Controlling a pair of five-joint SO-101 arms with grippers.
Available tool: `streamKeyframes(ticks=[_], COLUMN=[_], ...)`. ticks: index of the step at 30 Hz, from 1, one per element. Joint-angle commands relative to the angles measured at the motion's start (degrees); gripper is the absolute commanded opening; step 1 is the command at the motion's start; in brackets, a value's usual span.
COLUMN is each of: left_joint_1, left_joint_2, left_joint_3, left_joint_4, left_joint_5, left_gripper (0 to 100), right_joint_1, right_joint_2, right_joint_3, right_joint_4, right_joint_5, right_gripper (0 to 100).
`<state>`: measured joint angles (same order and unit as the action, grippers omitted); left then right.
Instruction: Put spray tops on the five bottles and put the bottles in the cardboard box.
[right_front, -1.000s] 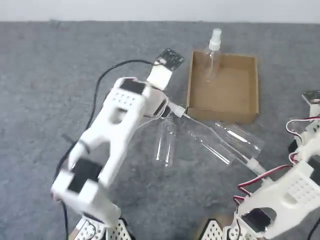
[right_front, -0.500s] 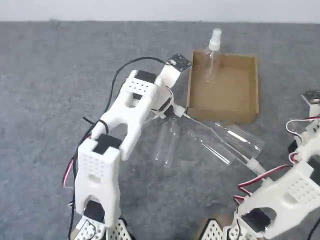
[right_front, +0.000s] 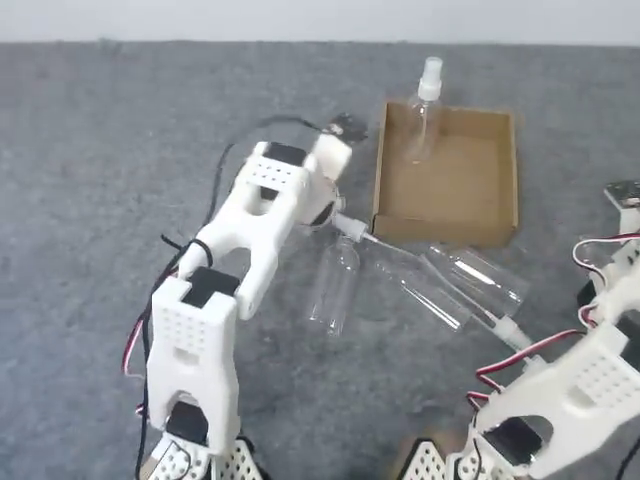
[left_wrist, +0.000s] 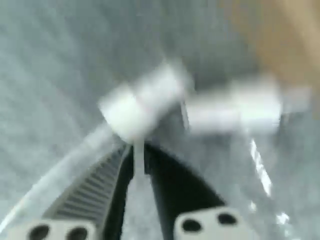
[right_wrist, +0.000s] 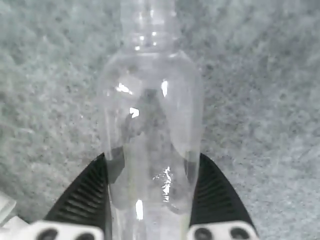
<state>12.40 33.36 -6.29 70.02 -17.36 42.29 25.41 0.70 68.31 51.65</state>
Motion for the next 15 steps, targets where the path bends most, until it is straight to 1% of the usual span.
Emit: streamKeyframes(ticks=[1,6,8,11,15], left_joint_1=[-4.8,-10.9,-12.3,-11.8,-7.5], left_joint_2=[-11.3,-25.1,-30.6,-36.0,-33.9], left_joint_3=[8.5,23.9,26.3,25.2,17.2], left_joint_4=[-2.8,-9.1,-9.8,-9.1,-4.7], left_joint_5=[0.1,-0.3,-0.3,-0.4,-4.6], left_gripper=[2,2,2,7,19], right_joint_1=[0.6,0.4,0.4,0.4,0.4], right_joint_2=[-0.3,-0.3,-0.3,-0.3,-0.2], right_joint_3=[-0.1,-0.1,-0.1,-0.1,-0.1], right_joint_4=[0.7,0.8,0.8,0.9,0.9], right_joint_5=[0.8,0.5,0.4,0.4,0.4], right_gripper=[1.3,1.3,1.3,1.3,1.3])
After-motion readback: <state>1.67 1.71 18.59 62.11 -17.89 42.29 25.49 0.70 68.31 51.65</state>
